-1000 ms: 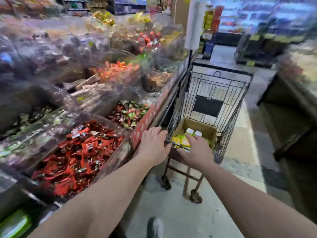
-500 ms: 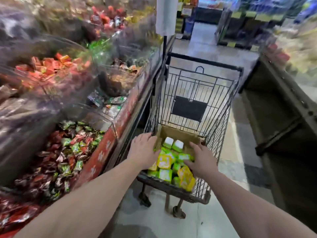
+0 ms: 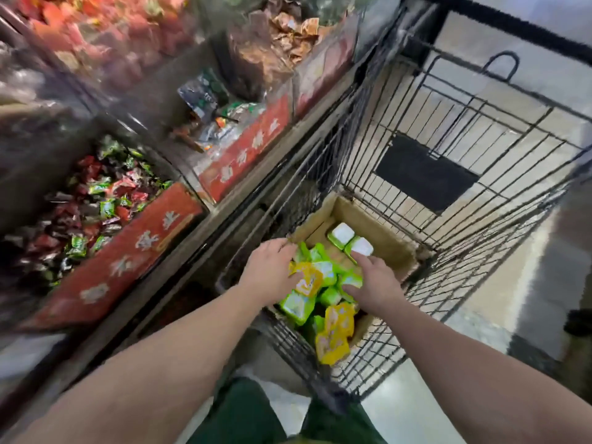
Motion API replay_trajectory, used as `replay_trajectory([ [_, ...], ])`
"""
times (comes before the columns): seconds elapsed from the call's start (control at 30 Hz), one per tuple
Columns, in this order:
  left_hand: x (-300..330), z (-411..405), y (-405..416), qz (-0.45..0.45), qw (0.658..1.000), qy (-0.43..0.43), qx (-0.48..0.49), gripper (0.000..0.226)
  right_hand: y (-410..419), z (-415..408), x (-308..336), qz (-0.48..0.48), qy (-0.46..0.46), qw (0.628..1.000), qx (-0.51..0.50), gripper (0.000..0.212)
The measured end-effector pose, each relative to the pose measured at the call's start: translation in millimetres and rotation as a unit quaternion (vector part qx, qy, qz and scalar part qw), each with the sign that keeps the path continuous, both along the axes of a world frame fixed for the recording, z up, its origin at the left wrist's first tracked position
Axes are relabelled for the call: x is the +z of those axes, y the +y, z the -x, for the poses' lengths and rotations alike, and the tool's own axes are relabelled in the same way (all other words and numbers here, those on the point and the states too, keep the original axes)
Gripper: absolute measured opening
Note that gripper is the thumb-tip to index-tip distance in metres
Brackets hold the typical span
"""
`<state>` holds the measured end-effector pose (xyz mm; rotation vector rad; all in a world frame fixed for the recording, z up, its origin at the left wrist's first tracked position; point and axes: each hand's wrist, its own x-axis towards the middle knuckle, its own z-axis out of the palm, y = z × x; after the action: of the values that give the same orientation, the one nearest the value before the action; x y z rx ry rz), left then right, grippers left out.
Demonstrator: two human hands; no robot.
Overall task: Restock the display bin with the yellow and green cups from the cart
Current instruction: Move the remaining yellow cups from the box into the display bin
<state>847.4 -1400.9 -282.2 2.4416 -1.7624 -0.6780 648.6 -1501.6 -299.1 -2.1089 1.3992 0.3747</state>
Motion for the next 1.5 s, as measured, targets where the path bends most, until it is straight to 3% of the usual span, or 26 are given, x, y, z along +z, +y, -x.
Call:
replay_trajectory([
  [0.2,-48.8,34.4,14.8,-0.117,0.988,0.085,0.046,0.083,-8.8,9.2,-46.3,-0.100,0.023,0.993,0.061,0.080],
  [0.33,-88.7,57.0,23.4,-0.214,0.967,0.135,-0.019,0.101,-12.9,18.0,-76.5,-0.138,0.013,0.987,0.083,0.081],
  [0.5,-128.5,81.4,16.5,-0.257,0.950,0.125,-0.126,0.074,-17.2,34.1,-105.5,-0.160,0.045,0.982,0.094,0.085],
  [0.63,-139.8,93.6,14.7,-0.331,0.920,0.150,-0.143,0.072,-14.9,40.7,-117.5,-0.157,0.057,0.979,0.115,0.083],
  [0.73,-141.5,94.5,17.0,-0.310,0.928,0.161,-0.131,0.068,-13.7,39.7,-117.7,-0.152,0.056,0.980,0.119,0.084],
  [0.83,-135.6,85.1,18.8,-0.278,0.941,0.158,-0.108,0.083,-12.3,38.6,-116.5,-0.150,0.046,0.979,0.132,0.085],
  [0.93,-123.0,65.5,17.8,-0.242,0.960,0.106,-0.091,0.103,-9.6,38.3,-112.2,-0.143,0.049,0.978,0.147,0.085],
  [1.03,-118.2,42.8,17.6,-0.210,0.974,0.066,-0.057,0.101,-6.0,35.6,-113.0,-0.128,0.051,0.977,0.161,0.084],
  [1.2,-116.1,25.9,12.3,-0.222,0.973,0.054,-0.027,0.105,4.4,28.1,-127.4,-0.060,0.053,0.964,0.252,0.079],
  [1.33,-119.3,28.3,13.8,-0.214,0.975,0.063,-0.010,0.105,14.3,26.5,-139.0,-0.019,0.118,0.946,0.302,0.096],
  [1.5,-118.0,27.5,16.6,-0.211,0.974,0.082,0.015,0.106,21.8,22.8,-146.3,-0.042,0.144,0.950,0.273,0.095],
])
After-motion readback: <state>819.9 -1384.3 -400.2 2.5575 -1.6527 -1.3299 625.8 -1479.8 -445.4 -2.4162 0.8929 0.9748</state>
